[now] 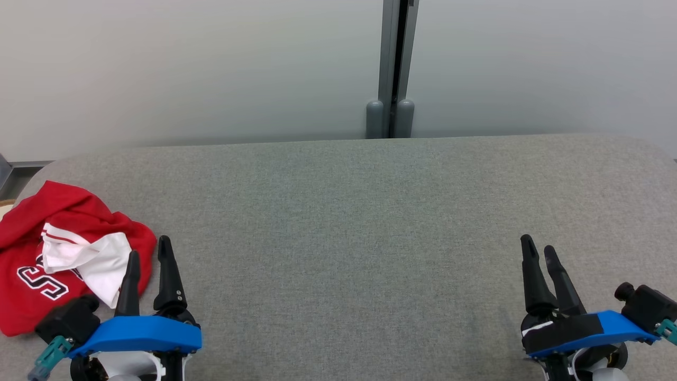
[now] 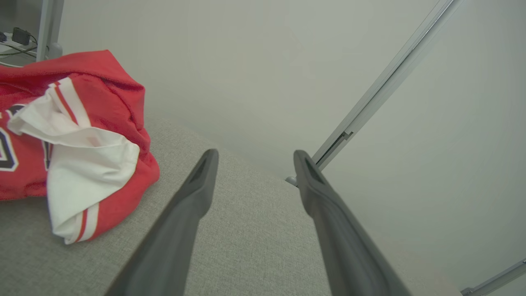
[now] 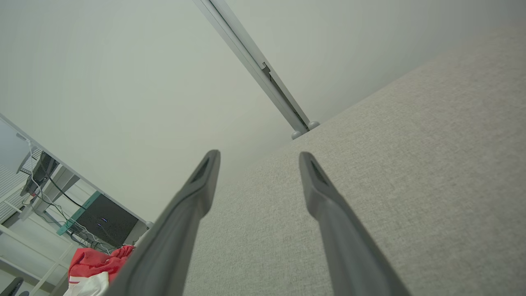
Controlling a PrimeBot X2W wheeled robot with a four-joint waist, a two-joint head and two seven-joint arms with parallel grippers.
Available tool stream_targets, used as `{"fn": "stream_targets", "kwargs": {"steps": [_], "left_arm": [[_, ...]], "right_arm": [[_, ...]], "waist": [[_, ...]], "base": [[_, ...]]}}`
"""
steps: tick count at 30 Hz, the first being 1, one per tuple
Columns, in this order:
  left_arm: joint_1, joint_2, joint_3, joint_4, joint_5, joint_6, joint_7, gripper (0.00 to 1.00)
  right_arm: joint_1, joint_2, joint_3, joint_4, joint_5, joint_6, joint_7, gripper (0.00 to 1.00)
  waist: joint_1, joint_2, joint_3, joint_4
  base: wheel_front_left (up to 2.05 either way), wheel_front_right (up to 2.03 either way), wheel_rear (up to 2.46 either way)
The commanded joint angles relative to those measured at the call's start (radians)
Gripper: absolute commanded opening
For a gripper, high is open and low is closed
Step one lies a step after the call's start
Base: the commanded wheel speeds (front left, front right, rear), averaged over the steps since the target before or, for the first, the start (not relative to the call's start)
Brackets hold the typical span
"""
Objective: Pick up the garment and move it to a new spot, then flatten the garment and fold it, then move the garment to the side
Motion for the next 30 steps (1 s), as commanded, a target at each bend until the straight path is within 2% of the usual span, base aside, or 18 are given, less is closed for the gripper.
{"fn": "stream_targets", "kwargs": {"steps": [1, 30], "left_arm": [[-0.026, 0.007, -0.004, -0.006, 0.022, 0.002, -0.009, 1.0], [-0.023, 0.051, -0.077, 0.037, 0.312, 0.015, -0.091, 1.0]], "right_arm": [[-0.02, -0.007, 0.004, -0.007, -0.021, 0.007, -0.01, 1.0], [-0.025, -0.01, 0.04, 0.017, -0.337, 0.007, -0.092, 1.0]], "waist": [[0.0, 0.0, 0.0, 0.0], [0.0, 0.0, -0.003, 0.005]], "base": [[0.0, 0.0, 0.0], [0.0, 0.0, 0.0]]}}
